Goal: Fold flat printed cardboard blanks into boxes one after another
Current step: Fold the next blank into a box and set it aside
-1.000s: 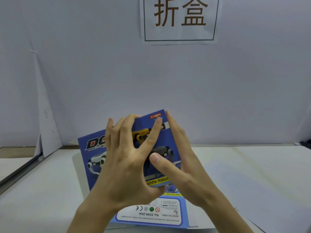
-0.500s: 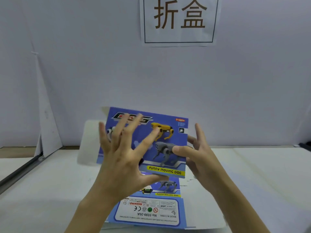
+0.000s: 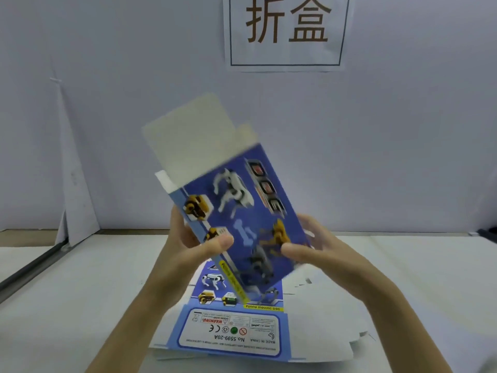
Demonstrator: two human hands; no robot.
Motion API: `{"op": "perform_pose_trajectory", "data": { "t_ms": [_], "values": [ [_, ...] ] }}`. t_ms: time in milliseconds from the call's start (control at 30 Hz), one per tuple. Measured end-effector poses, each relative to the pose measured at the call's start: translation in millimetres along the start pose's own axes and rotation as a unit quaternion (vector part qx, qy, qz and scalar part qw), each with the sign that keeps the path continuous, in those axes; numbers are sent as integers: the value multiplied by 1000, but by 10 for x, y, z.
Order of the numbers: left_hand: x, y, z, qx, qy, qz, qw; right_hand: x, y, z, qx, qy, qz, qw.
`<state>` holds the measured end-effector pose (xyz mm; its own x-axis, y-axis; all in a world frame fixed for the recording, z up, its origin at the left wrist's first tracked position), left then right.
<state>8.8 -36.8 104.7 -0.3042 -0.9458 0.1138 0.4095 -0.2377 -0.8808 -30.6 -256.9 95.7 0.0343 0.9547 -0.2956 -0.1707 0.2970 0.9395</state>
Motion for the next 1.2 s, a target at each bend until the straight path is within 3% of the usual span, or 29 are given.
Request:
{"op": "perform_pose_trajectory", "data": {
  "t_ms": [133, 367, 500, 600, 667, 833, 1000, 1100, 1167, 1200],
  "values": [
    [40, 370, -92, -64, 109, 114, 985, 19, 76, 44, -33, 12, 215, 976],
    [9, 666, -76, -109, 111, 143, 977, 101, 29, 148, -36, -94, 256, 961],
    [19, 693, -65, -105, 125, 151, 975, 144, 70, 158, -65, -59, 354, 931],
    [25, 694, -64, -101, 141, 164, 971, 163, -87, 200, -38, -122, 409, 904],
    [20, 708, -67, -103, 142, 172, 969, 207, -224, 197, -13, -160, 392, 906],
    [11, 735, -68, -97, 126, 182, 970, 342, -386, 153, 29, -98, 338, 935],
    [24, 739, -56, -98, 120, 174, 973, 157, -347, 176, 52, -114, 248, 961],
    [33, 739, -64, -101, 122, 185, 970, -69, -106, 117, -35, -229, 112, 966],
    [30, 728, -67, -99, 122, 181, 971, -156, 153, -63, -161, -330, 32, 930],
    [33, 721, -73, -96, 121, 177, 972, -111, 224, -126, -201, -329, -21, 922]
  ]
}}
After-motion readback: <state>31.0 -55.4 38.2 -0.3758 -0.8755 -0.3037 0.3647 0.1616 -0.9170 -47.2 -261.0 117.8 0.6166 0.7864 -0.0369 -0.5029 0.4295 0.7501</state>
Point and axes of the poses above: each hand's wrist, its own z-axis towards the middle knuckle, its own x-axis out of the palm, y = z × x, the point moved 6 cm from there along z, towards the middle knuckle, and after that the axes turned 5 degrees about -y, right-handed, at the moved point
